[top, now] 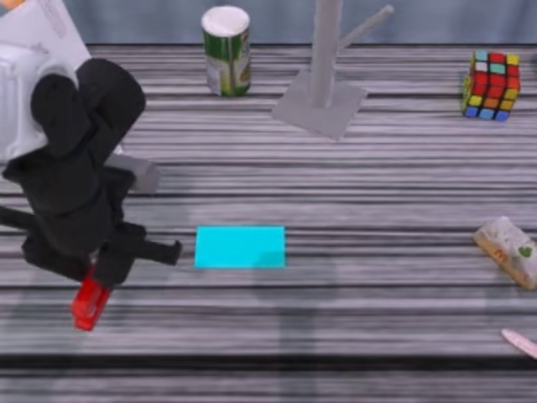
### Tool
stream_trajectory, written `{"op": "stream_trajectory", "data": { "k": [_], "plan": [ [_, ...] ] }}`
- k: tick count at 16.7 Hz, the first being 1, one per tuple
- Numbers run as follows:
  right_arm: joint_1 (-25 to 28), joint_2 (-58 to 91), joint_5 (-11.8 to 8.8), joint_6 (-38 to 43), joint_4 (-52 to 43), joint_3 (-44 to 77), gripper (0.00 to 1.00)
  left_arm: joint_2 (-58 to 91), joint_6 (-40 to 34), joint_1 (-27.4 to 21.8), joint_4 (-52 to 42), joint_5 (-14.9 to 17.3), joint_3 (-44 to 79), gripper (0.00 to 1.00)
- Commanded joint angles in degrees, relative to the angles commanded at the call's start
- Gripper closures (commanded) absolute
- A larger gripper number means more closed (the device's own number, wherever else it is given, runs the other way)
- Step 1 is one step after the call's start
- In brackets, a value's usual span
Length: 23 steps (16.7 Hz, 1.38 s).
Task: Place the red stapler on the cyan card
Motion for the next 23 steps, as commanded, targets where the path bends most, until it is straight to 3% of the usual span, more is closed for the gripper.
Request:
{"op": "stream_trajectory", "data": {
  "k": [5, 16, 20, 23],
  "plan": [
    [0.0, 0.0, 0.0, 0.0, 0.0, 0.0, 0.00, 9.0, -21.2, -2.1, -4.8, 0.1, 12.3, 1.00],
    [0.0, 0.0, 0.0, 0.0, 0.0, 0.0, 0.00, 30.7, -93.2, -7.1, -16.2, 0.7, 43.5, 1.00],
    [0.0, 0.0, 0.0, 0.0, 0.0, 0.0, 0.00, 34.6, -108.4, -8.0, -17.8, 0.8, 51.0, 1.00],
    [0.0, 0.0, 0.0, 0.0, 0.0, 0.0, 0.00, 35.5, -113.4, -8.3, -18.1, 0.9, 53.6, 1.00]
  ]
}}
